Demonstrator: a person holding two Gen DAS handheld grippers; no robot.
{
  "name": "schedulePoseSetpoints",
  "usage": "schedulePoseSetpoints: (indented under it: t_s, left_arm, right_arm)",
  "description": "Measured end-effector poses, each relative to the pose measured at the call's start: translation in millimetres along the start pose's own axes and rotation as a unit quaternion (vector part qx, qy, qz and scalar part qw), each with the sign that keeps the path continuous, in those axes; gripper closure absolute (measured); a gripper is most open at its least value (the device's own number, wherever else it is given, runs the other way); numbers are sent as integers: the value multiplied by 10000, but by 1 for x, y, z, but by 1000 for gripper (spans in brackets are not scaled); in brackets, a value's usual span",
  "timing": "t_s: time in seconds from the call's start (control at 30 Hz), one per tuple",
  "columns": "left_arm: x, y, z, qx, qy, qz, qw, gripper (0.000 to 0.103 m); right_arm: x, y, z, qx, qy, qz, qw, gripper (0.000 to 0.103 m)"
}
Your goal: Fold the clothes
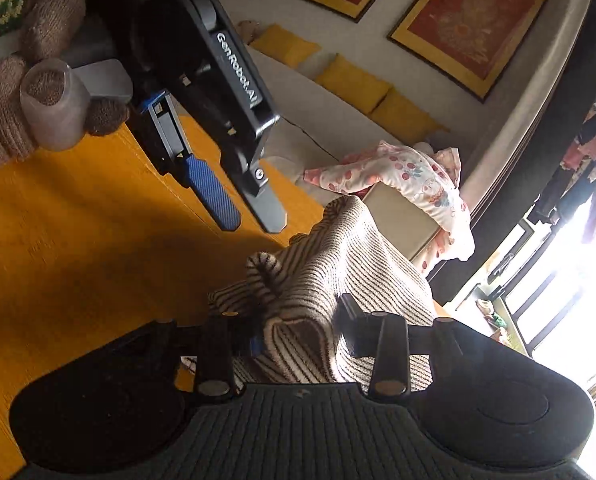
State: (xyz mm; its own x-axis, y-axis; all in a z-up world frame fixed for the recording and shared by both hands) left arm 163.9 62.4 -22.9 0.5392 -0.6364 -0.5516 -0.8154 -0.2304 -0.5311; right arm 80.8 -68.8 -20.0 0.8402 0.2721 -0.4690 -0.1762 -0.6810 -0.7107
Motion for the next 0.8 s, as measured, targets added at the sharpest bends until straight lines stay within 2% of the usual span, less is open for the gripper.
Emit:
schedulePoseSetpoints:
  t_s: [0.03, 0.13, 0.17, 0.27, 0.3, 0.37, 0.5, 0.57, 0.63, 0.67, 0.7, 0.73, 0.77, 0.8]
  left_arm:
    - [-2, -2, -4, 55, 33, -51, 10000, 52]
    - [5, -2, -20, 366, 3, -28, 9993, 50]
    - [10, 0, -24, 478, -57, 15, 9988, 50]
    - [31, 7, -27, 927, -599, 160, 9938, 52]
    - [35, 11, -26, 1038, -733, 186, 9917, 50]
    - [37, 14, -22, 1037, -742, 199, 9916, 50]
    - [33, 15, -19, 957, -698, 195, 9928, 50]
    - [29, 17, -23, 1004, -679, 188, 9924, 51]
    - [24, 23, -26, 1021, -531, 236, 9931, 59]
    - [22, 26, -27, 1026, -451, 264, 9934, 60]
    - [20, 29, -28, 1023, -369, 307, 9936, 65]
    - [19, 32, -28, 1020, -300, 340, 9938, 70]
    - [20, 32, -29, 1037, -267, 350, 9936, 71]
    - [21, 33, -30, 1062, -246, 354, 9934, 74]
  right_arm:
    - [-1, 0, -2, 63, -39, -10, 10000, 61]
    - [-9, 3, -5, 166, -122, -21, 9998, 49]
    - [-11, 4, -7, 219, -146, -27, 9997, 48]
    - [-18, 4, -26, 725, -218, -101, 9971, 48]
    - [-20, 4, -32, 894, -241, -126, 9956, 50]
    - [-25, 5, -45, 1231, -289, -175, 9918, 62]
    - [-34, 5, -70, 1899, -382, -273, 9807, 62]
    - [-34, -1, -76, 2042, -470, -330, 9772, 62]
    - [-31, -11, -77, 2058, -586, -392, 9760, 62]
    - [-30, -16, -78, 2066, -644, -423, 9754, 68]
    - [-29, -21, -79, 2074, -702, -454, 9747, 72]
    - [-28, -25, -80, 2082, -760, -485, 9739, 86]
    - [-26, -30, -81, 2090, -818, -516, 9731, 94]
    - [-25, -35, -82, 2098, -875, -548, 9723, 94]
Point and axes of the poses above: each gripper's, at about its wrist camera, not at the fingertips, and x roughly the way its jaws point, z to its left, y to its underside, the point moved 5 cm from there along x, roughly the way its jaws point, and after that the axes turned 5 degrees about z, right-handed, at the moved point
